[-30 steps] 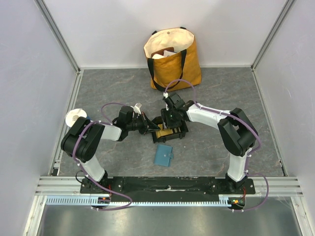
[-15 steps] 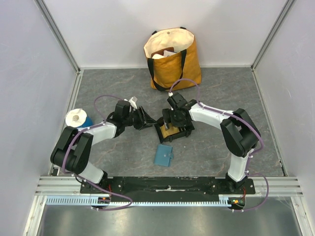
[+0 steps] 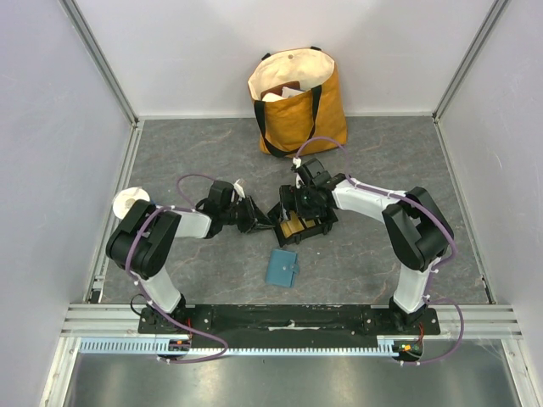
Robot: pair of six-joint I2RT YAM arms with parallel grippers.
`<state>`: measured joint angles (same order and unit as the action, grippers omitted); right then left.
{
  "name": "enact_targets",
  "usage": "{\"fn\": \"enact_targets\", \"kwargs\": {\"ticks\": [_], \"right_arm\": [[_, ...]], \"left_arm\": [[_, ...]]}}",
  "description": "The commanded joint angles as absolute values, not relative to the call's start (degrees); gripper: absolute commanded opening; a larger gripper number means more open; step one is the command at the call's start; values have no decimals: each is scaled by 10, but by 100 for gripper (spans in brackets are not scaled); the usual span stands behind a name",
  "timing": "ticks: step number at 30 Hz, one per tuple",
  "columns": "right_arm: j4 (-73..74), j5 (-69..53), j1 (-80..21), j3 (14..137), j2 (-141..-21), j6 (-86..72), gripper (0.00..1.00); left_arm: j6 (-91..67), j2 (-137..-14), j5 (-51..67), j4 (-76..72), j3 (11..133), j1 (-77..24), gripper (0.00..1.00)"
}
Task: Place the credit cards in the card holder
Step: Pick up the credit card from the storage box.
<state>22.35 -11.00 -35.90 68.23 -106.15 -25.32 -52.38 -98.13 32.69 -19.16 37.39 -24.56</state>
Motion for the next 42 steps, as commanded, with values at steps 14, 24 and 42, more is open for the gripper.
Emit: {"fn": "enact_targets", "kwargs": {"ticks": [14,24,42], "right_arm": [[198,-288,-379,656,-1099,-250,79],[204,-258,-369,658,-1063,-247,80],[214,-271,-362,678,-1030,-248,72]], "left_arm": [[-559,-1024,338,-259,377,-261,2],[-555,-1020,340,-249,381,-258,2],[-555,-1017,346,-250,383,-258,2]]}}
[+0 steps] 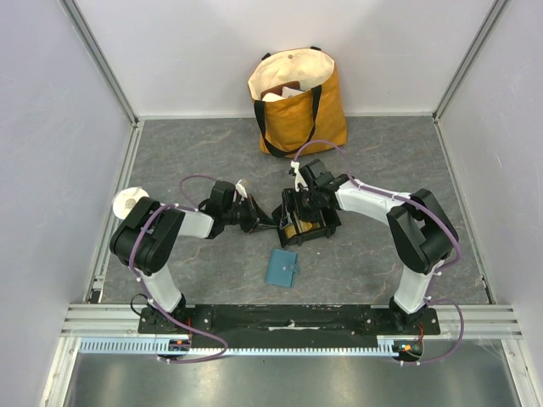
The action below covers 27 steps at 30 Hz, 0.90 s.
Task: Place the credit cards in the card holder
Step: Pick up the credit card from the storage box.
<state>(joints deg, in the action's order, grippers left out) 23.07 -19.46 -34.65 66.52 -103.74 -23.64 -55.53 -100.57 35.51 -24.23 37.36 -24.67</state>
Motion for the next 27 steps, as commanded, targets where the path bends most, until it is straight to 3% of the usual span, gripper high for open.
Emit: {"fn": "enact_targets", "kwargs": {"ticks": [1,9,14,19,27], "right_arm": [[213,-282,-361,677,-1034,-249,72],[206,-286,-362,686,-1039,-258,72],[230,-176,-373,687,-1009,-270,73],[231,-113,-399,692,-989,-288,59],[250,-69,-424,708,-1005,-294,59]], "left_arm": [[-555,-1018,347,-251,384,-258,2],[-558,-1015,349,-253,384,-259,2],[-560,-1012,348,-254,383,-258,2],[-561,-1013,348,-255,383,-258,2],[-563,-1010,349,-255,380,-258,2]]}}
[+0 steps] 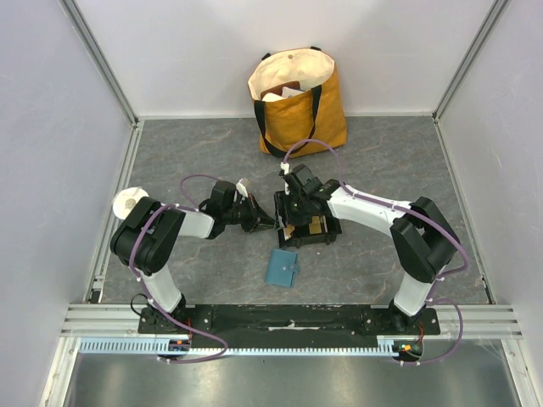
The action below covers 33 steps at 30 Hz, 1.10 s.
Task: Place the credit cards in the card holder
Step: Pick up the credit card from the storage box.
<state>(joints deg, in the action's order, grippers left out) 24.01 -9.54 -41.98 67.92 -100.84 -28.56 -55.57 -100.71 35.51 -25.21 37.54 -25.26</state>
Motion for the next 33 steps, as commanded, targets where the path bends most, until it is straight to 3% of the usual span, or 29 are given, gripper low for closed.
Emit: {"fn": "enact_targets", "kwargs": {"ticks": [1,6,18,22,24,27,30,33], "right_arm": [[249,-68,-425,707,-1009,-294,56],[247,-49,-426,702,-1001,-294,59],[255,-17,-423,692,-966,-294,47],[257,-13,-420,686,-961,-296,40],[258,-11,-418,683,-958,-296,31],[259,-8,-416,684,-954,-296,24],[266,-4,-414,686,-954,-295,9],[273,9,-412,687,-947,-290,3]], "left_arm": [[-563,-1011,350,-255,381,-258,2],[-564,-1011,352,-256,379,-258,2],[-565,-1012,354,-255,381,-257,2],[-565,-1012,355,-253,380,-258,2],[-565,-1012,355,-253,381,-258,2],[-565,-1013,355,-254,381,-258,2],[-565,-1012,356,-253,382,-258,2],[-564,-1011,355,-252,381,-258,2]]}}
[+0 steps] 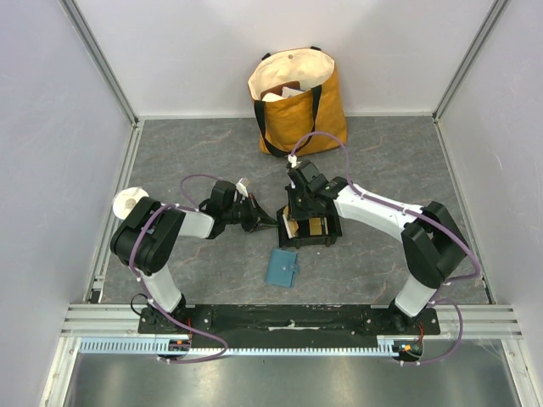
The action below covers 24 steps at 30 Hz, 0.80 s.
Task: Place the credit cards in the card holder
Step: Pick up the credit card from the storage box.
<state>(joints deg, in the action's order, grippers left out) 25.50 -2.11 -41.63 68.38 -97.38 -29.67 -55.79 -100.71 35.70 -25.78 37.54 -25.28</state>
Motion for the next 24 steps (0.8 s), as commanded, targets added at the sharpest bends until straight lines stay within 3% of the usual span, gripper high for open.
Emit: {"fn": "enact_targets", "kwargs": {"ticks": [1,9,19,24], "right_arm": [[272,9,-412,689,-942,-287,3],[274,39,-405,679,-881,-288,0],[224,-48,-410,575,-755,-327,0],[215,-14,-497,508,-698,-396,0]], "left_arm": [[-564,-1009,353,-252,380,-258,2],[-554,-991,345,-238,377,-258,4],[-519,-894,286,-164,338,-258,37],[-495,-775,215,-66,291,-258,44]]}}
